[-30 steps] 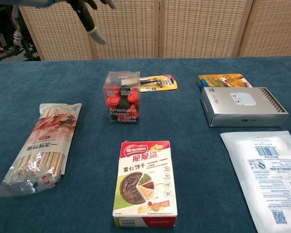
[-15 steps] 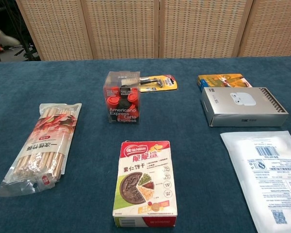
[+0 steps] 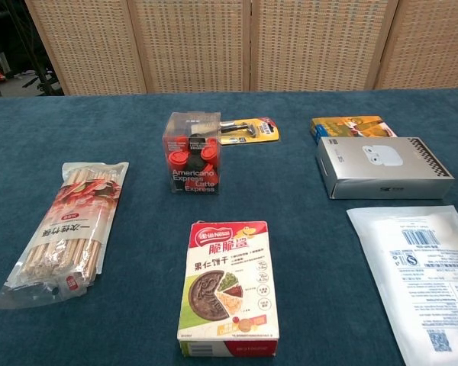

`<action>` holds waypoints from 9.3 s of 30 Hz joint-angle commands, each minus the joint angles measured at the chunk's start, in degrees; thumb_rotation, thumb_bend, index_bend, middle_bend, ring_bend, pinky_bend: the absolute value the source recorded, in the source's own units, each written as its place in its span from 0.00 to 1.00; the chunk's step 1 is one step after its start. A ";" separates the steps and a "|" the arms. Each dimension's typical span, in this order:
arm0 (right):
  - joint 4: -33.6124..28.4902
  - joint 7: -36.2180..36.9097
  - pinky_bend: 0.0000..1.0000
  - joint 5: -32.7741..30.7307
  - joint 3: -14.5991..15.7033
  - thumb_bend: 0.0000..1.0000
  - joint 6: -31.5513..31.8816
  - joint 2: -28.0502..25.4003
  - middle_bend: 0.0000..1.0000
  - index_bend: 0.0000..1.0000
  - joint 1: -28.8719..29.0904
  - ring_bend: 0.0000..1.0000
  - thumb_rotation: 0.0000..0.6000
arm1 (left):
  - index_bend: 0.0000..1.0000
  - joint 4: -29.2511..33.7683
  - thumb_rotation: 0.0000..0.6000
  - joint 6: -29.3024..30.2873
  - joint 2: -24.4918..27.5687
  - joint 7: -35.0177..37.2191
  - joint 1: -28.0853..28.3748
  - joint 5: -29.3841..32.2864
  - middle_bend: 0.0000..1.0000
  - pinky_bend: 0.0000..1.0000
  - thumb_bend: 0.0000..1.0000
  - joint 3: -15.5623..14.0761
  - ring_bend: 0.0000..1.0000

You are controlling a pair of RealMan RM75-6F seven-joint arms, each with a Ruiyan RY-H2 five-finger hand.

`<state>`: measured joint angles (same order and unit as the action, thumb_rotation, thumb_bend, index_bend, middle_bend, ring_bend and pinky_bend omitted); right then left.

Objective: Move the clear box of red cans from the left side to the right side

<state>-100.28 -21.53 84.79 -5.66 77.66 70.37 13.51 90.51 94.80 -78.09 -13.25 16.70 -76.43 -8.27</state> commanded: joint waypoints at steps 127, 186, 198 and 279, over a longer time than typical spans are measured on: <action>15.90 -49.54 0.39 -81.61 -15.96 0.20 -10.06 19.89 0.28 0.51 63.76 0.26 1.00 | 0.01 -5.76 1.00 -21.31 0.75 16.09 -4.91 -3.92 0.00 0.00 0.18 9.34 0.00; 7.10 -35.48 0.39 -80.06 -8.02 0.20 -12.50 -5.95 0.26 0.52 38.65 0.26 1.00 | 0.01 -0.81 1.00 -18.47 1.47 11.70 -5.86 -9.41 0.00 0.00 0.18 7.08 0.00; 8.04 -32.05 0.39 -78.08 -6.59 0.20 -14.86 -6.13 0.26 0.52 36.47 0.26 1.00 | 0.01 -0.04 1.00 -17.73 1.65 10.95 -6.14 -10.10 0.00 0.00 0.18 6.89 0.00; 19.87 7.13 0.00 -3.59 14.06 0.13 22.20 9.06 0.00 0.00 4.38 0.00 1.00 | 0.00 1.31 1.00 -9.54 2.28 6.72 -8.64 -11.73 0.00 0.00 0.18 9.55 0.00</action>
<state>-85.27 -18.69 77.24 5.48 96.19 75.93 22.40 91.69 85.01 -75.82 -6.30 8.18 -88.19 1.10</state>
